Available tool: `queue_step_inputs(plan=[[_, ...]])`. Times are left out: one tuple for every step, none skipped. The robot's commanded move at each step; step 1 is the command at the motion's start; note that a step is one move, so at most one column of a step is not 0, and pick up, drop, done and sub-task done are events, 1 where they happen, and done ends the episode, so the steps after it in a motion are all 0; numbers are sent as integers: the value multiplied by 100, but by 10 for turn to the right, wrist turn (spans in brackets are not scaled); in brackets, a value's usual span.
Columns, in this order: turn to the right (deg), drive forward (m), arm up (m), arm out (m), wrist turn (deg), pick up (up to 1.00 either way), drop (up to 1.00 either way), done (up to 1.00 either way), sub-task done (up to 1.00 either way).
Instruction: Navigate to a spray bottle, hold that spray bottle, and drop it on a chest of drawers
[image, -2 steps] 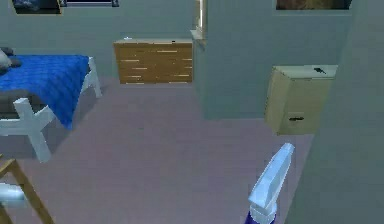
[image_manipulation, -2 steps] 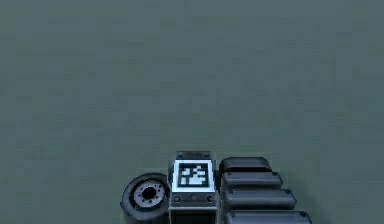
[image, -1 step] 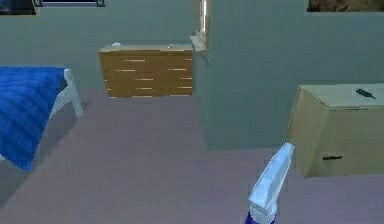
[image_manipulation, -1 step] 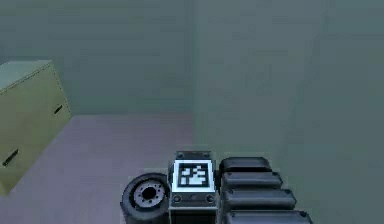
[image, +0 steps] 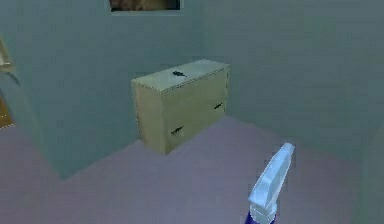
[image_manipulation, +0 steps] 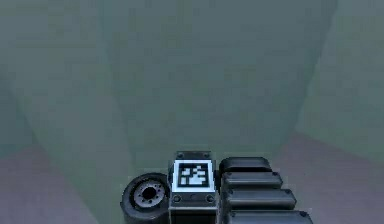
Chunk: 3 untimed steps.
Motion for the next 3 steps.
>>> queue_step_inputs(plan=[[90, 0, 0, 0, 0, 0, 0, 0, 0], [0, 100, 0, 0, 0, 0, 0, 0, 0], [0, 95, 0, 0, 0, 0, 0, 0, 0]])
